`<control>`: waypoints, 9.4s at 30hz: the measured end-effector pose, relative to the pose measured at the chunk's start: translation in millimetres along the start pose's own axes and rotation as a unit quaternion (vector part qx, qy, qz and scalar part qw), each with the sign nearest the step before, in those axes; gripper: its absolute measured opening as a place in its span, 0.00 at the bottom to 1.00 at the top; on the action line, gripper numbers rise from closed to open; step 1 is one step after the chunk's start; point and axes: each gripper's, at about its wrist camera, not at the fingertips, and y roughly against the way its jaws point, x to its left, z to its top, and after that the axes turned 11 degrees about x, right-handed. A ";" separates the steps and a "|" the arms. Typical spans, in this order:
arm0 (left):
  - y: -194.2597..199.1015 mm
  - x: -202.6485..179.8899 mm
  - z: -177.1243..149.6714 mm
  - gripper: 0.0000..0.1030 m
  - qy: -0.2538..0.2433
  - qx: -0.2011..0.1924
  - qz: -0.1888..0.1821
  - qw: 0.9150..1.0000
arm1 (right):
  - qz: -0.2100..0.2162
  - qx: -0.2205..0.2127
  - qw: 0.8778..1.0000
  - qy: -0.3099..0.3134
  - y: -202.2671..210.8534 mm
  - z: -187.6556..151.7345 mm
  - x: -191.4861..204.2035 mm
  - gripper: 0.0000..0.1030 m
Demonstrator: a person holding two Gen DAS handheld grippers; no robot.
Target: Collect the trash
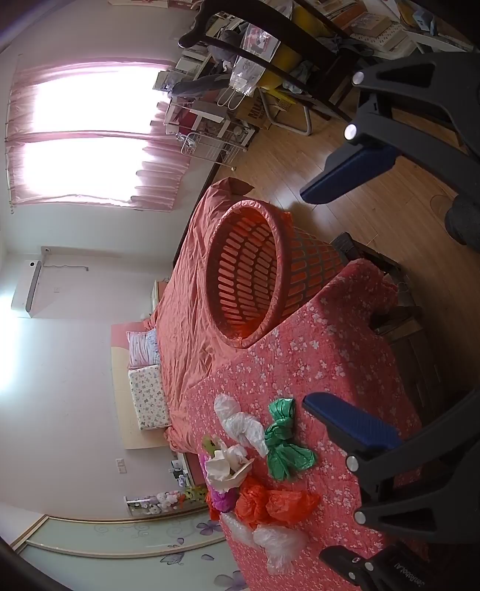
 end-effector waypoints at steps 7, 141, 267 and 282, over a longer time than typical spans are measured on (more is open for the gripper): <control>0.9 -0.7 -0.3 0.98 0.000 -0.001 0.000 1.000 | -0.001 0.000 1.000 0.001 -0.4 -0.2 0.2 0.96; -86.9 93.2 58.6 0.98 0.079 0.024 0.037 0.996 | 0.167 0.129 0.977 0.039 -163.4 92.9 148.1 0.46; -116.9 -109.8 153.8 0.54 -0.107 0.057 -0.168 0.978 | 0.103 0.042 0.993 -0.039 -150.9 130.2 -56.5 0.47; -111.0 51.6 122.4 0.70 0.013 0.027 -0.023 0.999 | 0.201 0.101 0.969 0.100 -136.4 69.7 99.4 0.48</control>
